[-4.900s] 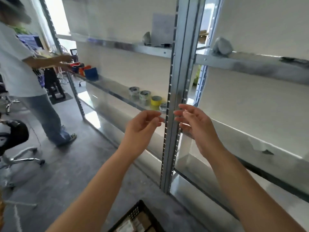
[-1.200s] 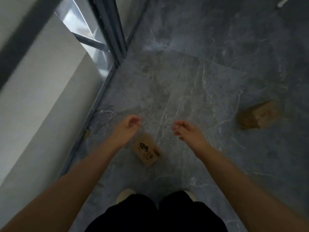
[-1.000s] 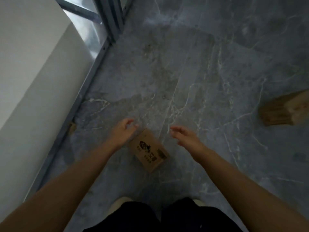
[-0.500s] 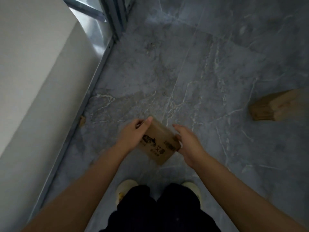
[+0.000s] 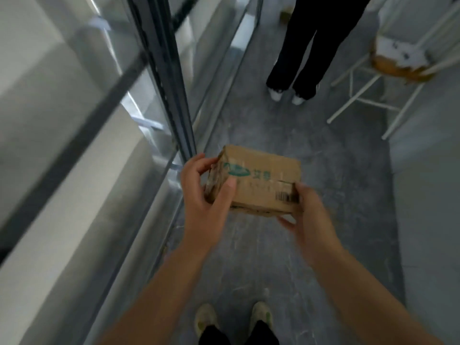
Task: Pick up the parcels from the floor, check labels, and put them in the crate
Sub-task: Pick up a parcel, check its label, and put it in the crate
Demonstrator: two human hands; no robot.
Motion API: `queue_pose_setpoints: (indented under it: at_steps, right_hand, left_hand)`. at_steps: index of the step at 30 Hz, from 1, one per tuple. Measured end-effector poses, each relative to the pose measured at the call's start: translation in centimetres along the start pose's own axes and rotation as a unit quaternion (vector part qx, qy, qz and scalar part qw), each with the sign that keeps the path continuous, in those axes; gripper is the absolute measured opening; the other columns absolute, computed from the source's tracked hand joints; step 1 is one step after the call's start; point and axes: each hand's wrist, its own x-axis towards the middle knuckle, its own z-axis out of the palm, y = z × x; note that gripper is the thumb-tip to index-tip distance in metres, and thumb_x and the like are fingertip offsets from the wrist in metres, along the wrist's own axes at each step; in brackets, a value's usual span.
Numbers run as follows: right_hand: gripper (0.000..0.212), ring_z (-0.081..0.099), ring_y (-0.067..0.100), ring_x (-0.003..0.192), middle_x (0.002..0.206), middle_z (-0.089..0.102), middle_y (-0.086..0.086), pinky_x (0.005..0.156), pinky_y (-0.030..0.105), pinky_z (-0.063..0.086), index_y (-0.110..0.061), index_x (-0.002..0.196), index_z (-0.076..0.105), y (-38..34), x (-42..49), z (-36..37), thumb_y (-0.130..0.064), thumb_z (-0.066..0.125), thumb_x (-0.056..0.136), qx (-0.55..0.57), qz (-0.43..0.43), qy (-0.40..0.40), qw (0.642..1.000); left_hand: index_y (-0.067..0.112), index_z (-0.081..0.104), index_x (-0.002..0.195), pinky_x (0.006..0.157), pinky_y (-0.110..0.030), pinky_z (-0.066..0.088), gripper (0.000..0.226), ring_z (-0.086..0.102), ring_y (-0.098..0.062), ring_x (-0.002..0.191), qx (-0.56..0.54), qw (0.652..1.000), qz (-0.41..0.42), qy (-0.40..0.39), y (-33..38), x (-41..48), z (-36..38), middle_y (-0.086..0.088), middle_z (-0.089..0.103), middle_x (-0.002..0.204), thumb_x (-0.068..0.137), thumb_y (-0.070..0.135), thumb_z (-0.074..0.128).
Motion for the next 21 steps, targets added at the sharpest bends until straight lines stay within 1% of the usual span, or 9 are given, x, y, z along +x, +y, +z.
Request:
queue_pose_setpoints:
  at_steps: [4, 7, 9, 11, 14, 16, 17, 20, 21]
  right_hand:
    - [0.011, 0.06, 0.014, 0.107, 0.105, 0.065, -0.004, 0.096, 0.043, 0.048, -0.026, 0.097, 0.059, -7.0, -5.5, 1.3, -0.033, 0.054, 0.089, -0.004, -0.054, -0.096, 0.994]
    - [0.015, 0.063, 0.01, 0.102, 0.099, 0.069, -0.009, 0.094, 0.034, 0.05, -0.026, 0.103, 0.059, -10.3, -7.7, 1.5, -0.027, 0.056, 0.088, 0.007, -0.147, -0.146, 0.978]
    - [0.02, 0.066, 0.005, 0.092, 0.093, 0.07, -0.01, 0.083, 0.026, 0.055, -0.024, 0.108, 0.057, -11.6, -9.1, 1.6, -0.02, 0.055, 0.089, 0.023, -0.203, -0.164, 0.965]
    - [0.03, 0.067, 0.004, 0.089, 0.098, 0.067, -0.007, 0.076, 0.021, 0.056, -0.023, 0.115, 0.052, -12.4, -10.1, 1.3, -0.016, 0.058, 0.087, 0.018, -0.269, -0.179, 0.946]
    - [0.051, 0.065, 0.003, 0.097, 0.11, 0.062, -0.005, 0.072, 0.02, 0.055, -0.031, 0.12, 0.046, -13.1, -11.2, 0.6, -0.015, 0.07, 0.078, -0.038, -0.351, -0.207, 0.913]
    - [0.055, 0.064, 0.002, 0.099, 0.112, 0.062, -0.007, 0.073, 0.023, 0.056, -0.03, 0.121, 0.047, -13.6, -11.4, 0.3, -0.012, 0.072, 0.075, -0.055, -0.359, -0.242, 0.9]
    - [0.056, 0.063, 0.006, 0.103, 0.114, 0.063, -0.007, 0.078, 0.027, 0.056, -0.031, 0.121, 0.048, -13.9, -11.3, 0.2, -0.018, 0.075, 0.074, -0.058, -0.347, -0.264, 0.898]
    - [0.078, 0.06, 0.02, 0.115, 0.128, 0.06, -0.002, 0.091, 0.043, 0.053, -0.031, 0.129, 0.049, -15.1, -11.4, 0.4, -0.054, 0.077, 0.06, 0.007, -0.244, -0.321, 0.915]
    - [0.078, 0.06, 0.023, 0.116, 0.132, 0.058, 0.002, 0.093, 0.046, 0.051, -0.027, 0.134, 0.046, -15.7, -11.6, 0.5, -0.058, 0.069, 0.066, 0.025, -0.214, -0.326, 0.921]
  left_hand:
    - [0.035, 0.034, 0.13, 0.11, -0.053, 0.033, 0.061, 0.031, -0.025, 0.139, -0.018, 0.996, 0.072, -0.057, 8.3, 1.2, -1.4, -0.012, 0.026, 0.149, 0.076, 0.043, 0.06]
    - [0.03, 0.021, 0.145, 0.109, -0.049, 0.038, 0.09, 0.033, -0.019, 0.139, -0.072, 0.99, 0.041, -0.112, 12.6, 1.9, -2.2, -0.009, 0.022, 0.153, 0.068, 0.044, 0.067]
    - [0.028, 0.013, 0.148, 0.106, -0.043, 0.043, 0.105, 0.043, -0.015, 0.133, -0.115, 0.982, 0.005, -0.149, 14.7, 2.2, -2.7, -0.006, 0.029, 0.152, 0.063, 0.043, 0.073]
    - [0.029, 0.019, 0.147, 0.099, -0.04, 0.049, 0.108, 0.053, -0.018, 0.125, -0.149, 0.97, -0.035, -0.191, 16.2, 2.3, -3.4, -0.005, 0.046, 0.143, 0.058, 0.042, 0.079]
    - [0.025, 0.032, 0.143, 0.087, -0.028, 0.055, 0.099, 0.06, -0.013, 0.115, -0.074, 0.962, -0.035, -0.259, 18.1, 1.7, -4.6, -0.001, 0.056, 0.133, 0.057, 0.04, 0.08]
    - [0.023, 0.029, 0.143, 0.08, -0.023, 0.056, 0.101, 0.061, -0.006, 0.11, -0.039, 0.967, -0.012, -0.252, 19.1, 1.3, -5.2, 0.005, 0.055, 0.13, 0.058, 0.031, 0.082]
    - [0.023, 0.025, 0.143, 0.08, -0.022, 0.056, 0.103, 0.061, -0.003, 0.11, -0.032, 0.97, 0.008, -0.242, 19.6, 1.2, -5.5, 0.009, 0.053, 0.129, 0.057, 0.025, 0.082]
    - [0.022, 0.014, 0.141, 0.088, -0.02, 0.052, 0.109, 0.054, 0.001, 0.119, 0.001, 0.968, 0.093, -0.231, 20.7, 0.8, -5.8, 0.015, 0.043, 0.132, 0.056, 0.021, 0.082]
    - [0.02, 0.011, 0.142, 0.09, -0.018, 0.05, 0.109, 0.051, 0.001, 0.122, 0.015, 0.966, 0.115, -0.232, 21.0, 0.7, -5.8, 0.013, 0.04, 0.135, 0.058, 0.021, 0.08]
